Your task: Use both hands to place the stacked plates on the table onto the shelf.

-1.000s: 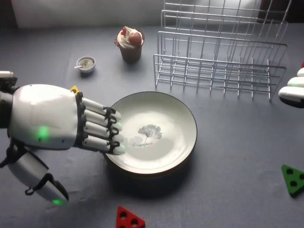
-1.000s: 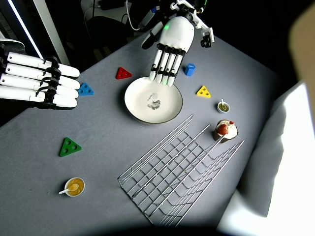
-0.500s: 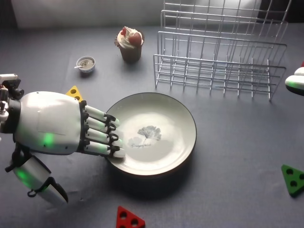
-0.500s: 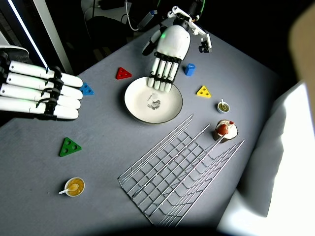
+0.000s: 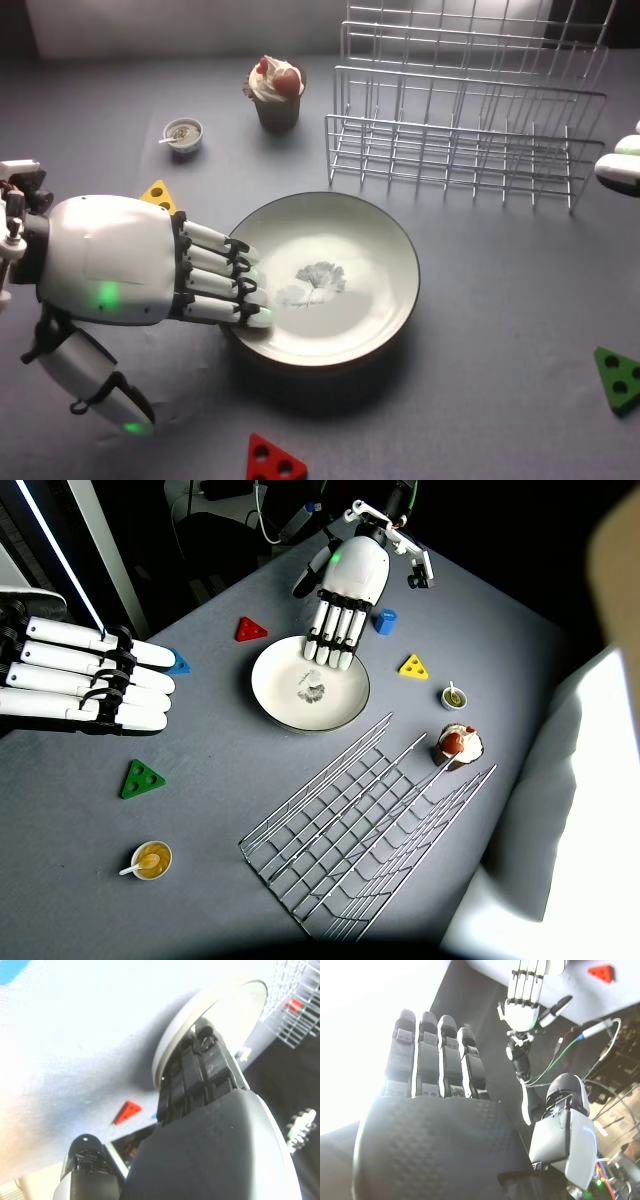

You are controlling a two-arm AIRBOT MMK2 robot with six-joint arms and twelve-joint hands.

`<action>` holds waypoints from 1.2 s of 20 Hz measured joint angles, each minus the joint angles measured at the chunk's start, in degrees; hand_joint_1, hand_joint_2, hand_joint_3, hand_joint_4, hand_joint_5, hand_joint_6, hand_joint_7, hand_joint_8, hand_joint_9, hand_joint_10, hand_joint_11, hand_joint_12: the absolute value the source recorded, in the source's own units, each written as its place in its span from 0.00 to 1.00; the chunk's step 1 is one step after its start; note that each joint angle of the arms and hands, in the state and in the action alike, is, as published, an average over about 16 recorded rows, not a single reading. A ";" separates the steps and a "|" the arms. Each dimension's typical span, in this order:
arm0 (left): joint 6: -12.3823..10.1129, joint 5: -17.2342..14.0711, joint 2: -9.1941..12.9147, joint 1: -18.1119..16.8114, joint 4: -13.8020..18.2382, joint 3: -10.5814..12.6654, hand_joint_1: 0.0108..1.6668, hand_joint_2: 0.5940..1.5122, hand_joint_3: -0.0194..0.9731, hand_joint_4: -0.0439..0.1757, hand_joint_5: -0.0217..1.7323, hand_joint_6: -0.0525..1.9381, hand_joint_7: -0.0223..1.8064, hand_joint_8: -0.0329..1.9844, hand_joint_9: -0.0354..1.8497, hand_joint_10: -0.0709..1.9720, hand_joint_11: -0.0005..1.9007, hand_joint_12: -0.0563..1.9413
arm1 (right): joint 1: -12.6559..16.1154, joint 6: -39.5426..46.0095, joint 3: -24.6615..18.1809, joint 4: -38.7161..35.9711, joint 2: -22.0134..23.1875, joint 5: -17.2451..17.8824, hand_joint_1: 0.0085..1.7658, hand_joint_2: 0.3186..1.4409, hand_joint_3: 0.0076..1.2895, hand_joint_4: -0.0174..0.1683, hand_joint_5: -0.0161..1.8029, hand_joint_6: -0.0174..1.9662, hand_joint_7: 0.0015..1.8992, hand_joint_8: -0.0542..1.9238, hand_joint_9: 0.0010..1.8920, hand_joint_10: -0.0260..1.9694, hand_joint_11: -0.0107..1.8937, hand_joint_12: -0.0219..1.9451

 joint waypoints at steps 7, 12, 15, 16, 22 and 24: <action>0.02 1.99 -1.62 0.16 -2.64 -1.10 0.00 0.47 0.02 0.16 0.12 0.02 0.15 0.01 0.18 0.04 0.14 0.04 | 3.07 -5.38 1.40 -0.07 -1.42 -6.17 0.01 0.57 0.01 0.13 0.12 0.02 0.13 0.03 0.12 0.01 0.12 0.02; 0.06 3.91 -2.81 -0.02 -4.42 -2.29 0.00 0.47 0.02 0.16 0.12 0.02 0.15 0.01 0.17 0.04 0.14 0.04 | 7.74 -9.86 2.92 -1.03 -3.31 -12.83 0.01 0.57 0.01 0.13 0.12 0.02 0.14 0.03 0.13 0.01 0.13 0.02; 0.08 4.93 -3.42 -0.25 -5.20 -2.84 0.00 0.47 0.02 0.16 0.12 0.02 0.15 0.01 0.17 0.04 0.14 0.04 | 11.33 -12.34 3.76 -2.22 -4.78 -16.89 0.02 0.57 0.01 0.13 0.12 0.02 0.14 0.03 0.13 0.01 0.13 0.02; 0.08 5.24 -3.61 -0.34 -5.39 -2.98 0.00 0.47 0.02 0.16 0.12 0.02 0.14 0.01 0.17 0.04 0.14 0.04 | 12.57 -13.13 4.01 -2.65 -5.33 -18.19 0.03 0.56 0.01 0.13 0.12 0.02 0.14 0.03 0.14 0.01 0.14 0.02; 0.11 6.87 -4.69 -0.95 -6.09 -3.65 0.00 0.47 0.02 0.16 0.11 0.02 0.14 0.01 0.17 0.04 0.14 0.04 | 18.81 -17.08 5.40 -5.96 -9.02 -24.44 0.16 0.55 0.01 0.13 0.12 0.02 0.14 0.03 0.14 0.01 0.15 0.02; 0.13 7.31 -5.10 -1.17 -6.25 -3.73 0.00 0.47 0.02 0.16 0.11 0.02 0.14 0.01 0.17 0.04 0.14 0.04 | 20.16 -17.99 5.95 -7.09 -10.32 -25.79 0.24 0.54 0.01 0.13 0.12 0.02 0.14 0.03 0.14 0.01 0.15 0.02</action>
